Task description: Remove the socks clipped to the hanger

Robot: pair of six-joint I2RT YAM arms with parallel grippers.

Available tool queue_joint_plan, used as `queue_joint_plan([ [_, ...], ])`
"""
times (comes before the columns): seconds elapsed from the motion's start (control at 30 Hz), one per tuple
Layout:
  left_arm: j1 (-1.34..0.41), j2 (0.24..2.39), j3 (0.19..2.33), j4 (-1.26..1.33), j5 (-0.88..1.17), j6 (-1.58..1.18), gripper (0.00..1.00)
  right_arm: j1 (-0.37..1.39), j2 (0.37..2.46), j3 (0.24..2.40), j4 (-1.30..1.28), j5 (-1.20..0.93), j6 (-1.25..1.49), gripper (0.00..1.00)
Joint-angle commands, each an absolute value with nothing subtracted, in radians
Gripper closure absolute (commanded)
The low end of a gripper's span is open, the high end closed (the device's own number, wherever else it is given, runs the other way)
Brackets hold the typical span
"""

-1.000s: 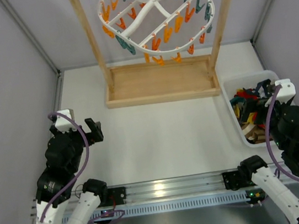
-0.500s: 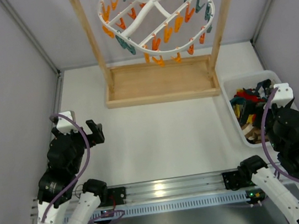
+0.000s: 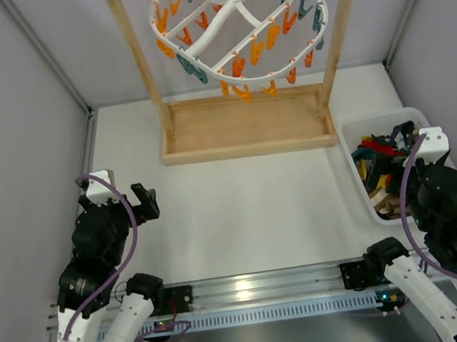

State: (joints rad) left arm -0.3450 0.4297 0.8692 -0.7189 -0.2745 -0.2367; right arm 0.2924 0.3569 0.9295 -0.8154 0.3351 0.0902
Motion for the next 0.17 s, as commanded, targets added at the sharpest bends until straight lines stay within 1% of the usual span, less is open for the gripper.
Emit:
queue_joint_plan([
  [0.0, -0.341, 0.420, 0.865, -0.698, -0.276, -0.242, 0.01, 0.304, 0.348, 0.953, -0.779, 0.328, 0.109, 0.01],
  [0.13, -0.341, 0.420, 0.865, -0.698, -0.273, -0.241, 0.01, 0.304, 0.347, 0.957, -0.776, 0.324, 0.106, 0.00],
])
